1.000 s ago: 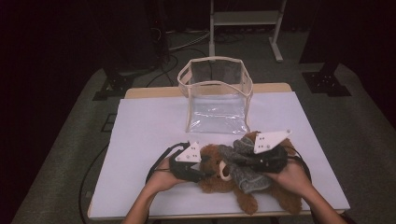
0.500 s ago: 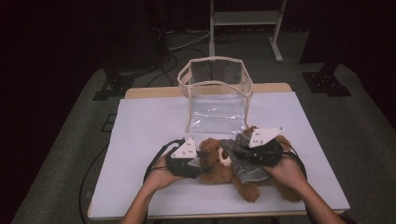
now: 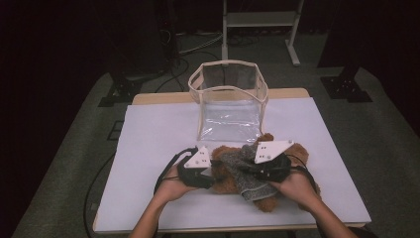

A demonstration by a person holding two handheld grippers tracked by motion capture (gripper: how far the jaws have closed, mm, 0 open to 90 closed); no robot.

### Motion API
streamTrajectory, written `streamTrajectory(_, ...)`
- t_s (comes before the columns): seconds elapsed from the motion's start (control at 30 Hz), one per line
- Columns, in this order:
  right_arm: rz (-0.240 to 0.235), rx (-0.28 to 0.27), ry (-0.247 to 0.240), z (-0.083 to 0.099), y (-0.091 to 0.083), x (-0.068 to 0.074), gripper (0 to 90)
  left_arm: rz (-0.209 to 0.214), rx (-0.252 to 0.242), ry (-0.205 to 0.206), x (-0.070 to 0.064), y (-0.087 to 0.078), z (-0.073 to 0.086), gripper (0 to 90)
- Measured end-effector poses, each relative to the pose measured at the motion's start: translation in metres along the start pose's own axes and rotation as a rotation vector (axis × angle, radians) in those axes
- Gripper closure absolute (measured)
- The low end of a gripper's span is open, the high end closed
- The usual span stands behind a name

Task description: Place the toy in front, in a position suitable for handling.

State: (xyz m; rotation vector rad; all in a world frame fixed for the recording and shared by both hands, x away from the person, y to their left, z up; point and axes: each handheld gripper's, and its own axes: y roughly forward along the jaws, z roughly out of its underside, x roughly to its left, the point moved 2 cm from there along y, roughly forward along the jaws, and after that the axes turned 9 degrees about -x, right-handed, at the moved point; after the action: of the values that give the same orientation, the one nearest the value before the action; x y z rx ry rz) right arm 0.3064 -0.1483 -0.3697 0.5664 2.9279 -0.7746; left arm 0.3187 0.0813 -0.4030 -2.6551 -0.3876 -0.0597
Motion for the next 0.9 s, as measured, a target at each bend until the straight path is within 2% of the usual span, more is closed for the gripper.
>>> streamTrajectory(0.07,0.026,0.020,0.009,0.007,-0.005,-0.003,79.9,-0.001,-0.002,0.000,0.001,-0.003,0.000,51.4)
streamTrajectory(0.17,0.040,0.038,0.026,0.015,-0.010,-0.007,79.8,-0.006,-0.007,-0.005,0.003,-0.005,0.000,51.4)
streamTrajectory(0.23,0.040,0.027,0.030,0.013,-0.013,-0.005,79.8,-0.007,-0.011,-0.009,0.004,-0.005,0.000,51.4)
streamTrajectory(0.33,0.023,-0.002,-0.004,0.000,-0.011,0.005,79.8,-0.004,-0.006,-0.004,0.004,-0.004,0.000,51.4)
streamTrajectory(0.43,0.006,0.000,-0.026,-0.004,-0.004,0.012,79.7,-0.002,-0.010,-0.005,0.005,-0.006,0.000,51.4)
streamTrajectory(0.53,0.000,0.008,-0.011,0.004,-0.003,0.009,79.8,-0.007,-0.011,-0.006,0.006,-0.010,0.001,51.4)
streamTrajectory(0.63,0.037,0.048,-0.009,0.014,-0.008,0.003,79.8,-0.009,-0.011,-0.003,0.006,-0.012,0.001,52.0)
streamTrajectory(0.7,0.040,0.051,0.013,0.018,-0.012,-0.001,79.7,-0.010,-0.012,-0.001,0.006,-0.013,0.001,52.0)
streamTrajectory(0.9,0.029,0.019,-0.009,0.004,-0.012,0.005,79.7,-0.003,-0.016,-0.003,0.006,-0.012,0.000,52.0)
